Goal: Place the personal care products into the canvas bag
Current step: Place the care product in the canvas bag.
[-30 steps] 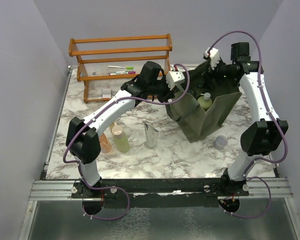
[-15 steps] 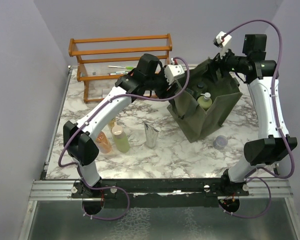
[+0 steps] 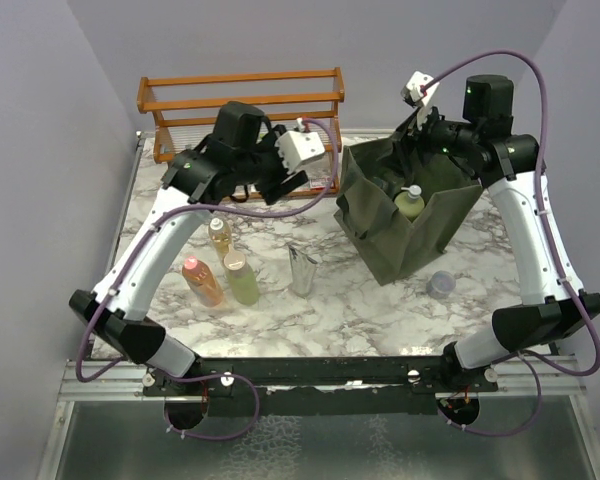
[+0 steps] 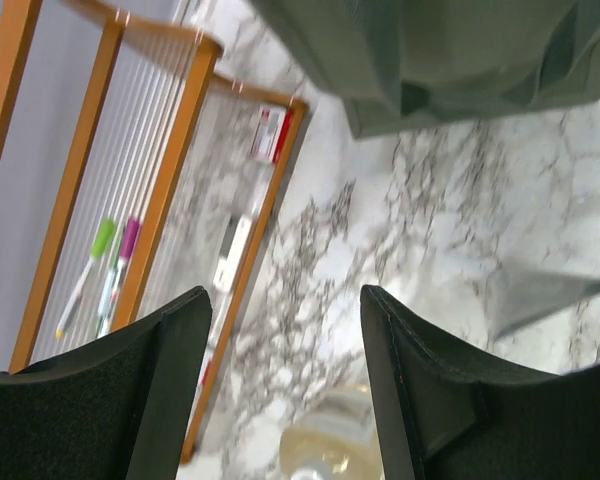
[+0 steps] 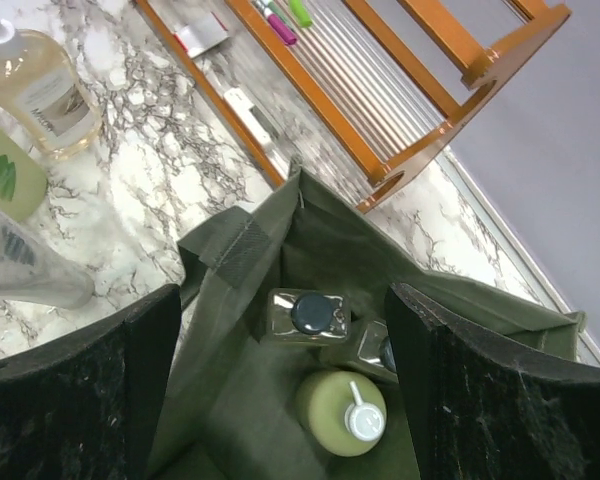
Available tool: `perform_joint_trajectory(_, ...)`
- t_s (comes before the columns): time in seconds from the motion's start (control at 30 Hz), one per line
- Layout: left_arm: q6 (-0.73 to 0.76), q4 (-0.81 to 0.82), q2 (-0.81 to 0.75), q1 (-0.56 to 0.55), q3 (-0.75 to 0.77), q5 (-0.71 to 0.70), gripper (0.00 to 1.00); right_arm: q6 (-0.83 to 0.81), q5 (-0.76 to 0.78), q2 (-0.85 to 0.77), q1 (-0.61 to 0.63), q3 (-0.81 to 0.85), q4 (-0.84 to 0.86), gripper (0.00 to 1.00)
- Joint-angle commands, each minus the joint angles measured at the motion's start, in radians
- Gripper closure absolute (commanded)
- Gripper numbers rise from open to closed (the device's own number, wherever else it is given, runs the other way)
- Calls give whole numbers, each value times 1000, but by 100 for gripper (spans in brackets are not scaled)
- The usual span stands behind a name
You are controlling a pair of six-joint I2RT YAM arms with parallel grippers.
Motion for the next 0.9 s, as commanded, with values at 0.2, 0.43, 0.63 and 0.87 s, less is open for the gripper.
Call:
perform_joint_trajectory(0.2, 150, -292, -206, 209, -194, 146, 34, 4, 29, -32, 29, -15, 36, 18)
perform_joint_trajectory(0.43, 214, -367, -286, 235, -377, 160, 34, 0, 23, -40, 30, -28, 36, 18)
perform_joint_trajectory(0.63, 264, -365, -311, 235, -467, 205, 29, -10, 21, -60, 30, -65, 42, 18)
perform_joint_trajectory(0.87, 327, -409, -253, 233, -478, 242, 20, -27, 31, -72, 31, -91, 39, 18)
